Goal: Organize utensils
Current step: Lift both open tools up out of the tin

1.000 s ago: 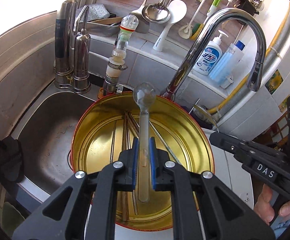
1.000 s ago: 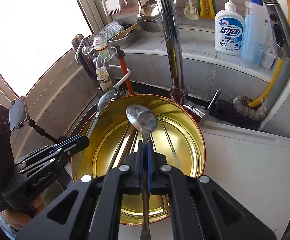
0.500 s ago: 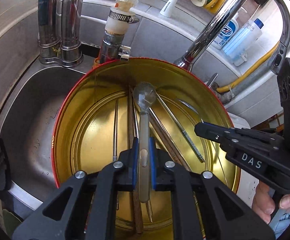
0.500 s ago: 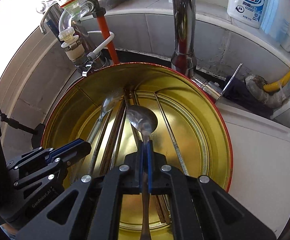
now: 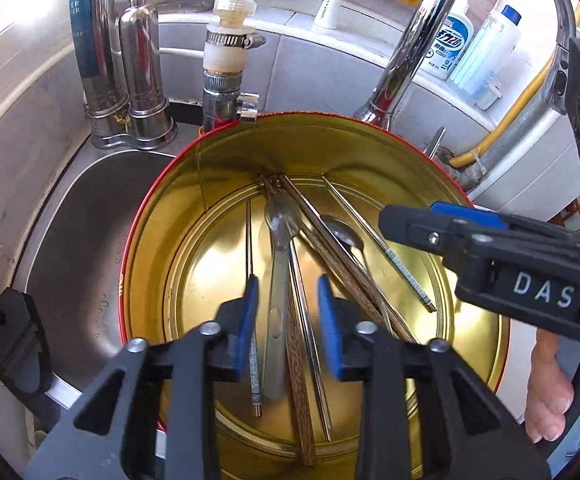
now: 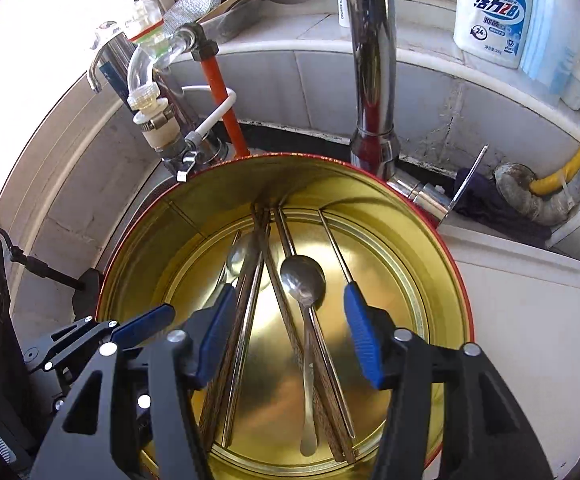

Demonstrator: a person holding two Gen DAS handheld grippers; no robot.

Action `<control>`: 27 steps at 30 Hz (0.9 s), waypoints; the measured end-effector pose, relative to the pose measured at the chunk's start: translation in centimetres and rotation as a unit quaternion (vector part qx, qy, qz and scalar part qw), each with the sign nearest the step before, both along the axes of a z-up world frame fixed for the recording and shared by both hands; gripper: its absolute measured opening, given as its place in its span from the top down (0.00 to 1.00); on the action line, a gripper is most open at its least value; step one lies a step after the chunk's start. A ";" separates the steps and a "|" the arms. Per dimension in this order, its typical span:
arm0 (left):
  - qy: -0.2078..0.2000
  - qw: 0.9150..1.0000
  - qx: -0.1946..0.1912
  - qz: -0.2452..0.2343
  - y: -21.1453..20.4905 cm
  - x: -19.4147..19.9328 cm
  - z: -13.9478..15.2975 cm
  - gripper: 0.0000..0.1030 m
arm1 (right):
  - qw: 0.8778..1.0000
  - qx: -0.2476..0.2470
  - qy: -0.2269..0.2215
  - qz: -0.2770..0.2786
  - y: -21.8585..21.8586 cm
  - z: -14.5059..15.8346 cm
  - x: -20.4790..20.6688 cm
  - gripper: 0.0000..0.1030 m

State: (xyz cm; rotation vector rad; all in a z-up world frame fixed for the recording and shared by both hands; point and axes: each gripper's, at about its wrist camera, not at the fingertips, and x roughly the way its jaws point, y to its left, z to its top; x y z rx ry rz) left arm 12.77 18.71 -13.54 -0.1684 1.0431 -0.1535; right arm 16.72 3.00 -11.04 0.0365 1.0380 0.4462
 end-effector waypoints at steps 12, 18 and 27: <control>-0.007 1.000 0.003 -0.007 -0.2 -0.4 0.1 0.45 | 1.000 0.004 0.004 0.000 -0.2 0.4 -0.5 0.39; -0.006 1.000 0.002 -0.010 -0.3 -0.4 0.0 0.45 | 1.000 0.001 0.002 0.000 -0.3 0.5 -0.8 0.39; -0.022 1.000 0.005 0.003 0.0 -1.5 1.1 0.37 | 1.000 -0.003 -0.009 0.003 -0.7 1.5 -2.1 0.35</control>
